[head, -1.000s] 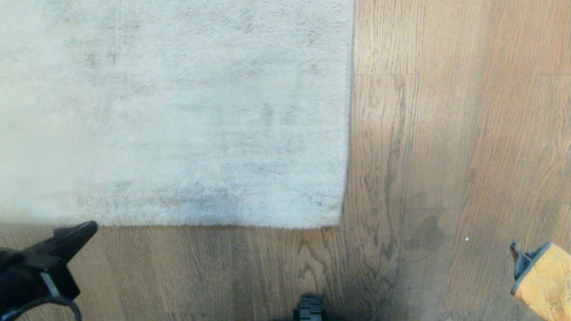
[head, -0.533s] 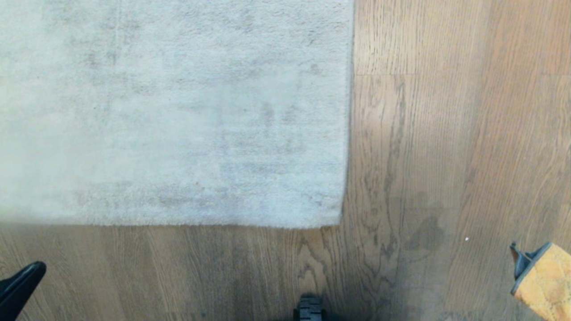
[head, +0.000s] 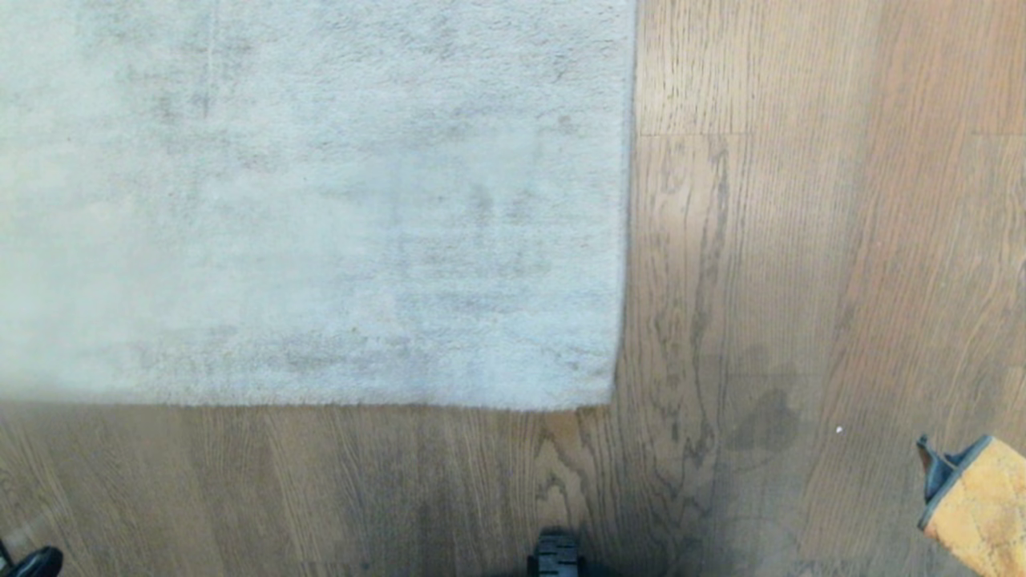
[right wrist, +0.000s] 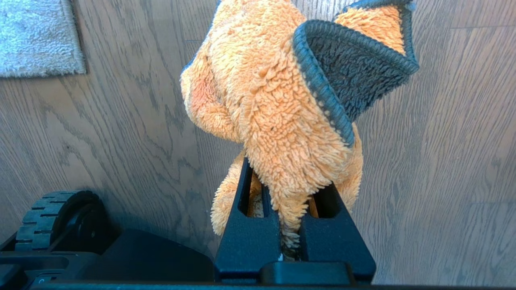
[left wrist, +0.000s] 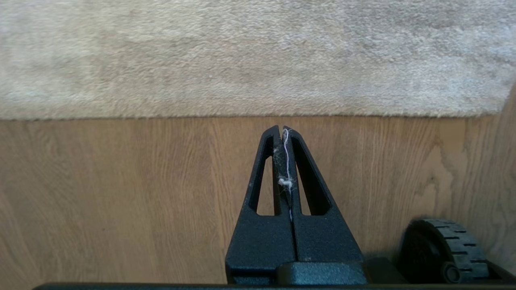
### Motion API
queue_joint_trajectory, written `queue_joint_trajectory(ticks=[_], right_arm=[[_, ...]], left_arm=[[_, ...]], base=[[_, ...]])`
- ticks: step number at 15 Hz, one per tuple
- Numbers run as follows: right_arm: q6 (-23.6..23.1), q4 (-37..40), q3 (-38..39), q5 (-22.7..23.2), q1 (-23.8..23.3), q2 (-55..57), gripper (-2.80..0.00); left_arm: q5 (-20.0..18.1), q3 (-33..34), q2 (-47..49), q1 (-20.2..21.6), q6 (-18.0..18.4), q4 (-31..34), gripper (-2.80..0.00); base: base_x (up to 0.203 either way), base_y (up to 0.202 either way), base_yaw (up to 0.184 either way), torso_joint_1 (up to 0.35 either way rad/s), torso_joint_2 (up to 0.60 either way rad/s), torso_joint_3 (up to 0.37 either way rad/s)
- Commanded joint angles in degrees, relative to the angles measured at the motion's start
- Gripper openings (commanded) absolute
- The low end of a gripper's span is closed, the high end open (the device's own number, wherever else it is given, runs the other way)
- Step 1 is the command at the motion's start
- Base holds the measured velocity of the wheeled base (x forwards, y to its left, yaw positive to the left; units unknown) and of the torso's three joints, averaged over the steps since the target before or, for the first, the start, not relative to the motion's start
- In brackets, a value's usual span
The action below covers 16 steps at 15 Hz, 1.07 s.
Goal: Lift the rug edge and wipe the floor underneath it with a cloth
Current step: Put down the rag
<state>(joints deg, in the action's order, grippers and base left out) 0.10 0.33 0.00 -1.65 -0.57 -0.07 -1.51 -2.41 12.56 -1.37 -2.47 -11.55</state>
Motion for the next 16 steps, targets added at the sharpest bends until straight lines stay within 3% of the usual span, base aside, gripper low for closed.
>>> queue_joint_trajectory(ticks=[1,4,8,16], right_arm=[[0.0,0.0,0.0,0.0,0.0,0.1,-2.80],[0.0,0.0,0.0,0.0,0.0,0.1,-2.80],[0.0,0.0,0.0,0.0,0.0,0.1,-2.80],[0.0,0.0,0.0,0.0,0.0,0.1,-2.80]], left_arm=[[0.1,-0.3,-6.7,0.7,-0.1,2.8,-2.80],[0.0,0.1,-12.5,1.0,0.4,9.2,-2.80],[1.4,2.4,-12.6,1.0,2.0,11.1,-2.80],[1.7,2.4,-12.6,1.0,1.5,11.6,-2.80]], base=[[0.000,0.000,0.000,0.000,0.00,0.000],[0.000,0.000,0.000,0.000,0.00,0.000],[0.000,0.000,0.000,0.000,0.00,0.000],[0.000,0.000,0.000,0.000,0.00,0.000]])
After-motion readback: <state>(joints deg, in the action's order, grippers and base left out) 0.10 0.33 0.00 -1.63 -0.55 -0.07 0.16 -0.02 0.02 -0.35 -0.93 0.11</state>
